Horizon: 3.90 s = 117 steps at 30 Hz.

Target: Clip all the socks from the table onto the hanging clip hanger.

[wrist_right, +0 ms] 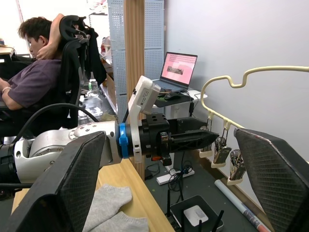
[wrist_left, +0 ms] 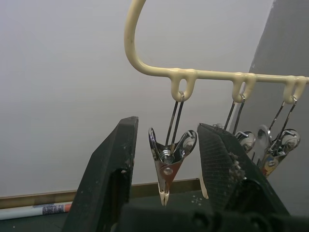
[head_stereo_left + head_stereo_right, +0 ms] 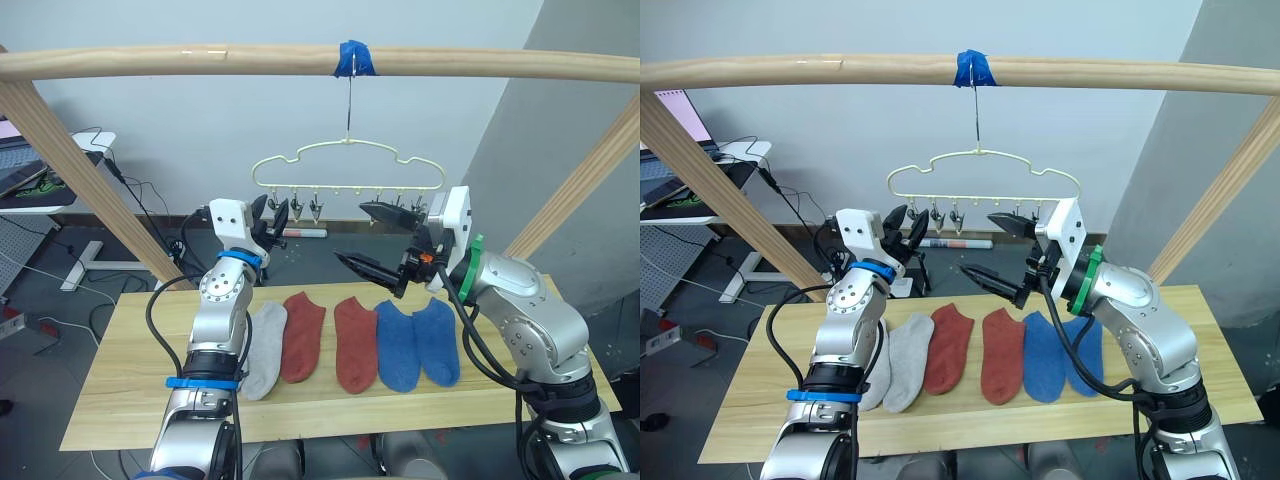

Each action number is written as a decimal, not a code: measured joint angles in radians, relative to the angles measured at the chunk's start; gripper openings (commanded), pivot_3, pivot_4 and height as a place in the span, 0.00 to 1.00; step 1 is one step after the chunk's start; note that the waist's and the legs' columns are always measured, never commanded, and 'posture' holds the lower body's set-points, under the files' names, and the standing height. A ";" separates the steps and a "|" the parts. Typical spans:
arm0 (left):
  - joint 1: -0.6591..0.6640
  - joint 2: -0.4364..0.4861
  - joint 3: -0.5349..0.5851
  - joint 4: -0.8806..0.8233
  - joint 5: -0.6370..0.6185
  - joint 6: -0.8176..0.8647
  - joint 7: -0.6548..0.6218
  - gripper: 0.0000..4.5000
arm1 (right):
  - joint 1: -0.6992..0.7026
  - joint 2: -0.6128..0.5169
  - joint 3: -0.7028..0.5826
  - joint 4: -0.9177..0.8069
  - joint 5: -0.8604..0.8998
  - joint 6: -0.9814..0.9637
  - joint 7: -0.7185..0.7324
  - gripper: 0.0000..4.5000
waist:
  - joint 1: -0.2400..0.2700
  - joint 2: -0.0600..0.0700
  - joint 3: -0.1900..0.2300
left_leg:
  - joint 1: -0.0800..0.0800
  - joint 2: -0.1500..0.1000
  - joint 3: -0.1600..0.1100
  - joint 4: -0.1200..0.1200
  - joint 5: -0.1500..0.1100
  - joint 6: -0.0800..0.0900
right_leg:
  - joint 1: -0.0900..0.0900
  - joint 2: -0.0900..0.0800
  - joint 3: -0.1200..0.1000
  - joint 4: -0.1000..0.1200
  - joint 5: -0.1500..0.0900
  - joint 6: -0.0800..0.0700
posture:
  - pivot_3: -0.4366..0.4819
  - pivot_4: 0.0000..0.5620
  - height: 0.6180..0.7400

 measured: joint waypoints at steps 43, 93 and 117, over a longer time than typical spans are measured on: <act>0.094 0.144 0.026 -0.360 -0.161 0.469 -0.132 0.00 | 0.088 -0.174 0.136 0.786 -0.483 -0.160 -0.007 1.00 | 0.001 0.000 0.006 | 0.002 0.001 0.003 0.001 0.000 0.000 | 0.001 0.002 0.003 0.000 0.000 0.000 | 0.36 0.28 1.00; -0.026 0.073 0.339 -0.401 -0.871 1.231 0.091 0.00 | -0.049 0.098 0.199 0.275 -0.283 0.278 0.013 0.00 | 0.008 -0.002 0.004 | -0.006 0.000 -0.001 0.014 0.000 0.000 | 0.000 0.001 0.001 0.001 0.009 0.001 | 0.37 0.19 1.00; 0.018 0.124 0.248 -0.437 -0.858 1.169 0.053 0.00 | -0.172 0.160 0.176 0.328 -0.259 0.301 -0.017 0.00 | 0.006 -0.001 0.004 | -0.008 0.000 -0.001 0.014 0.000 0.000 | -0.003 0.002 0.001 0.001 0.010 -0.001 | 0.37 0.22 1.00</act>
